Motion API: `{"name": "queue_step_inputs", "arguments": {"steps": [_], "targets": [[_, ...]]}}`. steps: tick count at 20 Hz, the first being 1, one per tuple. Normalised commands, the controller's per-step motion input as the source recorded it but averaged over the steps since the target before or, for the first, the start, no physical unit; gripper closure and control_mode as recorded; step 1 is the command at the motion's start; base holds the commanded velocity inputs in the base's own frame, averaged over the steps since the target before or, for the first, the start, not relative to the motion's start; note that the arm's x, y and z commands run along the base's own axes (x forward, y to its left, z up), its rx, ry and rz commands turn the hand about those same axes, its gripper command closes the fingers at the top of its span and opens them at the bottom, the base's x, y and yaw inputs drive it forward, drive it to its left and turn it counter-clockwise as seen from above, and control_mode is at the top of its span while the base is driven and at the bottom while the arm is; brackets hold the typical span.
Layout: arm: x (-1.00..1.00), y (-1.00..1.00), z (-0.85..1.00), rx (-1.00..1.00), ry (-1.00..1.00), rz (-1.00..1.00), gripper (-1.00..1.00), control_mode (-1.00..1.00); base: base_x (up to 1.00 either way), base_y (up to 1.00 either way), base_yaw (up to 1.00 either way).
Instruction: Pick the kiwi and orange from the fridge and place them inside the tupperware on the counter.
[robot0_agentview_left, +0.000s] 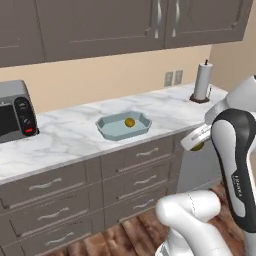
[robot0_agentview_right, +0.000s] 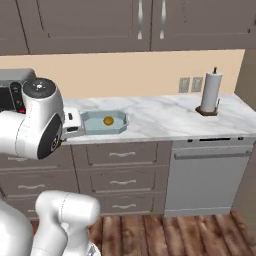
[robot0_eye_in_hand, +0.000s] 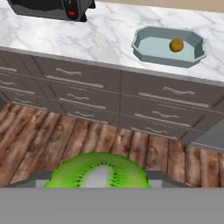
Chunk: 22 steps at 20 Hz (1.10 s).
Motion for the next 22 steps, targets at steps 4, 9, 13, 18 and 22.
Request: {"name": "queue_step_inputs", "arguments": {"steps": [4, 9, 13, 18, 22], "targets": [[0.0, 0.0, 0.0, 0.0, 0.0, 0.0, 1.0, 1.0, 0.86, 0.03, 0.0], [0.0, 0.0, 0.0, 0.0, 0.0, 0.0, 1.0, 1.0, 0.88, 0.2, 0.0], [0.0, 0.0, 0.0, 0.0, 0.0, 0.0, 1.0, 1.0, 0.58, 0.0, 0.0], [0.0, 0.0, 0.0, 0.0, 0.0, 0.0, 1.0, 1.0, 0.45, 0.0, 0.0], [0.1, -0.11, -0.62, -0.02, -0.02, -0.01, 1.0, -1.0, 0.07, 0.0, 0.0]]}}
